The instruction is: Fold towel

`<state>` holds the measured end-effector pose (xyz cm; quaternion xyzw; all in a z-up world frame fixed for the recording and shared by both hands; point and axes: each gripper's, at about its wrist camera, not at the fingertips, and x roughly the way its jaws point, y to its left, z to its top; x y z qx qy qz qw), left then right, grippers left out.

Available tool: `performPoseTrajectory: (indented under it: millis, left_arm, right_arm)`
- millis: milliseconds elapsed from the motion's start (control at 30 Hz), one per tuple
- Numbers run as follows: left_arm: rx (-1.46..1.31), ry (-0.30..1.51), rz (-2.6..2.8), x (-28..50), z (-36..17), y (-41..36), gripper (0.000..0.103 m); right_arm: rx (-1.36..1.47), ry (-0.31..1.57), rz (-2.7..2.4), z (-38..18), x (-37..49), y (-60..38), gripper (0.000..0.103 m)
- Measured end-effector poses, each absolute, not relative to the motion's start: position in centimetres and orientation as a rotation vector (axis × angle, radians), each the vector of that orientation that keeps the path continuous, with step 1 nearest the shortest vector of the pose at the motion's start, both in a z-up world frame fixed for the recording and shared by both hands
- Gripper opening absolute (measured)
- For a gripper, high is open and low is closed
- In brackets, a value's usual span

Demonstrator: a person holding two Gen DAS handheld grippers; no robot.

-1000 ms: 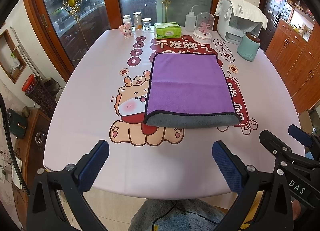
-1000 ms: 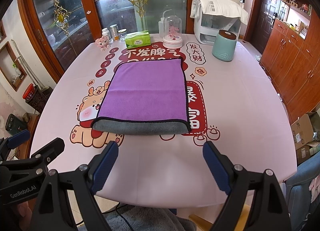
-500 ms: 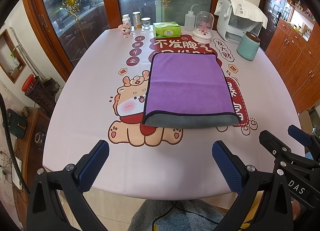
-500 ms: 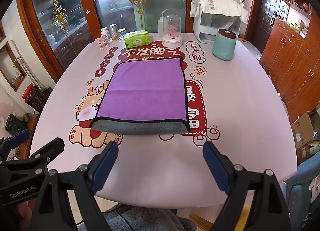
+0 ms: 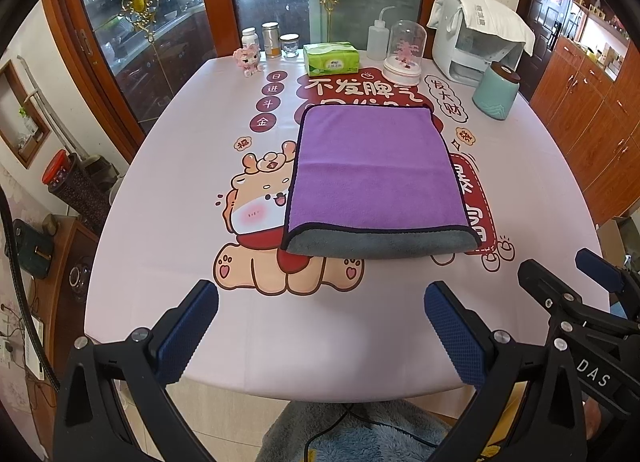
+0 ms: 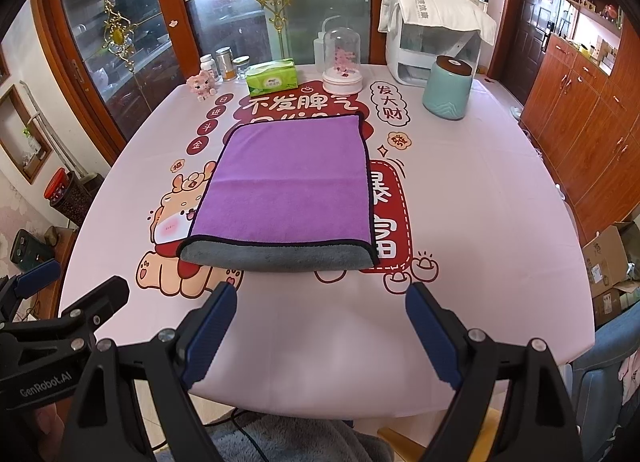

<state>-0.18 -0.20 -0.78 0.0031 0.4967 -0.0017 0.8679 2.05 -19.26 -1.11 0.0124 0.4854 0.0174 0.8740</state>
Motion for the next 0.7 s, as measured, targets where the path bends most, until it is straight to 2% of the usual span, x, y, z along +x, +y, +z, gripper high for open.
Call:
performPoseTrajectory:
  millis: [700]
  left_arm:
    - [0.006, 1.044, -0.003, 0.07, -0.96, -0.66, 0.103]
  right_arm:
    - [0.029, 1.024, 0.035, -1.93, 2.64, -19.45, 0.087]
